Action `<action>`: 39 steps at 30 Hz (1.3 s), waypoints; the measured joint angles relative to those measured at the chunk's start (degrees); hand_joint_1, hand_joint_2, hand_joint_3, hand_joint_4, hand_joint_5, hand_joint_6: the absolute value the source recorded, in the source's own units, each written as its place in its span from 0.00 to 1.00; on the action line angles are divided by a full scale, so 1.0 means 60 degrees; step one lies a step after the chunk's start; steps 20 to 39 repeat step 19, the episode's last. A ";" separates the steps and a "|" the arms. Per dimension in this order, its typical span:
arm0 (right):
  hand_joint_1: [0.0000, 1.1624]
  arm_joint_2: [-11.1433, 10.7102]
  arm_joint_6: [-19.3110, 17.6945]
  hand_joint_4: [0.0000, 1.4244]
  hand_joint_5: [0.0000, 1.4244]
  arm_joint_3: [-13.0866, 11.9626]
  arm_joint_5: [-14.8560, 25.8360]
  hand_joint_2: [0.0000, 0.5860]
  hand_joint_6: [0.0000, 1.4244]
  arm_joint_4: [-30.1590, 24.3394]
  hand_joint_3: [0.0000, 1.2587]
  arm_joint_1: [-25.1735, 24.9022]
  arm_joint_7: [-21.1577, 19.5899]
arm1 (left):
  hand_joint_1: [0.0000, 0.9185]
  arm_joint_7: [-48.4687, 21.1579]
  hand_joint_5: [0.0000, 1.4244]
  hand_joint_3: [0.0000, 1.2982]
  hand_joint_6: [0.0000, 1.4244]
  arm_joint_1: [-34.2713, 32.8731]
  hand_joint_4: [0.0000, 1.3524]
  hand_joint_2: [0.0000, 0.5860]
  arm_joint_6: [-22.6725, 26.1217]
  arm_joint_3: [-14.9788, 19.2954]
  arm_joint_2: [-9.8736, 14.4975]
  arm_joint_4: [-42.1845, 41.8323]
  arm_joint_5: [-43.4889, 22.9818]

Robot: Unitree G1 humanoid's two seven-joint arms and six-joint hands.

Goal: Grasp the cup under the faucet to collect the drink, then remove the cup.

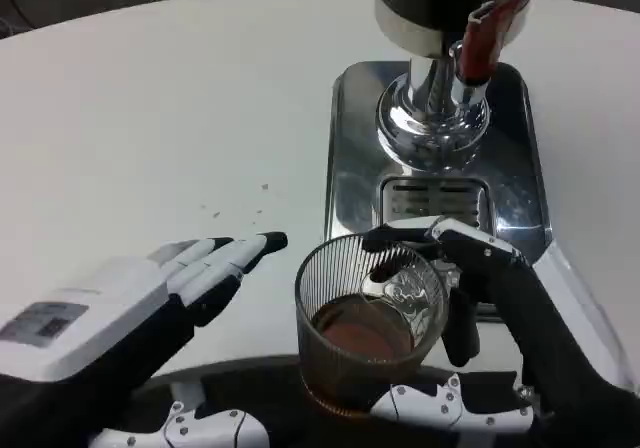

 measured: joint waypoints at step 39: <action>0.78 0.0003 0.0000 0.71 0.88 0.0043 0.0160 0.26 0.89 0.0000 0.71 -0.0034 0.0139 | 0.00 0.0000 0.00 0.00 0.00 0.0111 0.00 0.15 -0.0078 0.0072 0.0005 0.0047 0.0000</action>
